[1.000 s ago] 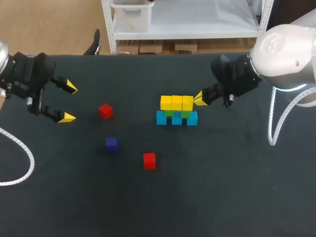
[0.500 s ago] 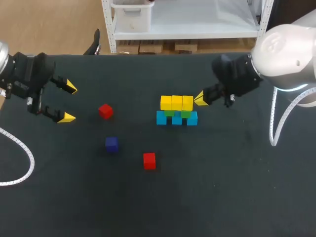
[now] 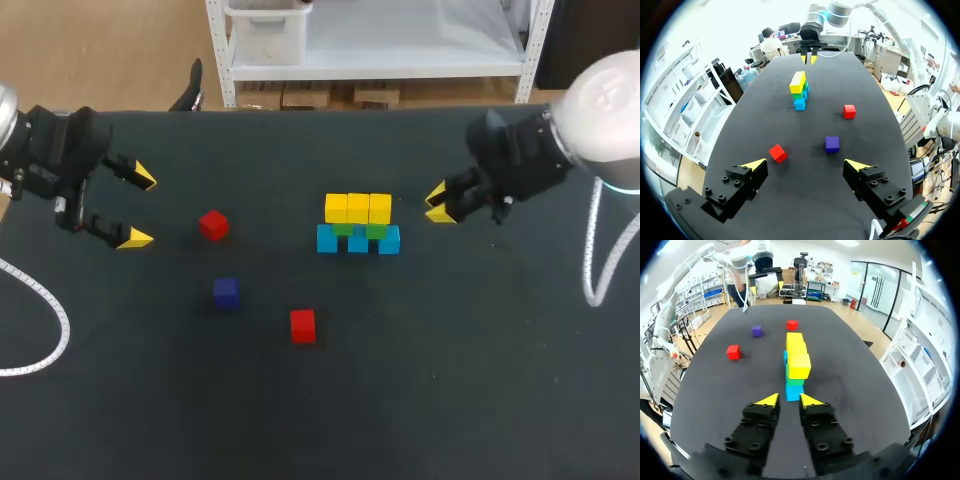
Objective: Place the blue cubes, place green cubes on the blue cubes, place the yellow cubes on the green cubes, then place the red cubes on the yellow cubes, and place purple cube on the red cubes.
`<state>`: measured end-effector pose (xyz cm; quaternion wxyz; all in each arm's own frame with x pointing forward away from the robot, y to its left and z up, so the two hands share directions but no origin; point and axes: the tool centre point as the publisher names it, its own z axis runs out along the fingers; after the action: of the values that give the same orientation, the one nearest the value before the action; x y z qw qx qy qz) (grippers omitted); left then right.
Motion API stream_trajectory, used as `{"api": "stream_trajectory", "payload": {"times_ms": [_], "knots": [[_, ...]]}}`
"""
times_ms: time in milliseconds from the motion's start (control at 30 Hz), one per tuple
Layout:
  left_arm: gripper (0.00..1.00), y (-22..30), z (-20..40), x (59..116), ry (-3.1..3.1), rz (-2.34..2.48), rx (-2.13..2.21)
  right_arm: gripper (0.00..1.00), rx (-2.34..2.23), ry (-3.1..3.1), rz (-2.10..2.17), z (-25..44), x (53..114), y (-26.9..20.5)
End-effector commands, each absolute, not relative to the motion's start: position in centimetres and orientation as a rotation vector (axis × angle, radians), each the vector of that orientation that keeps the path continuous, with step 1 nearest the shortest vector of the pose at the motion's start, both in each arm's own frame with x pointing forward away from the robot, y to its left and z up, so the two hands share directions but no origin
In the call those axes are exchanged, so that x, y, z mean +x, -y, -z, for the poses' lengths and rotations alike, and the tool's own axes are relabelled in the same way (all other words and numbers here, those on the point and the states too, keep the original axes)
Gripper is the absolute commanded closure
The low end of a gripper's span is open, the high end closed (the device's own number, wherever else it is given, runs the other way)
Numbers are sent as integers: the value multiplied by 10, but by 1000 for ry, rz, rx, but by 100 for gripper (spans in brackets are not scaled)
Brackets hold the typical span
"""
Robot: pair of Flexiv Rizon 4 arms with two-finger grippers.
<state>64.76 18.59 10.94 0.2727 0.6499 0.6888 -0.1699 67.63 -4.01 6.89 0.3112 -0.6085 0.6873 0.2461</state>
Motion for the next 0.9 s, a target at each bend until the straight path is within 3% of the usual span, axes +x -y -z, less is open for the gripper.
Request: {"api": "stream_trajectory", "payload": {"times_ms": [33,900], "knots": [[0,-187,-108,648,-1847,460,1750,0,-1596,-1781,-670,-71,666,53],[0,-187,-108,648,-1847,460,1750,0,-1556,-1726,-723,-66,646,95]]}}
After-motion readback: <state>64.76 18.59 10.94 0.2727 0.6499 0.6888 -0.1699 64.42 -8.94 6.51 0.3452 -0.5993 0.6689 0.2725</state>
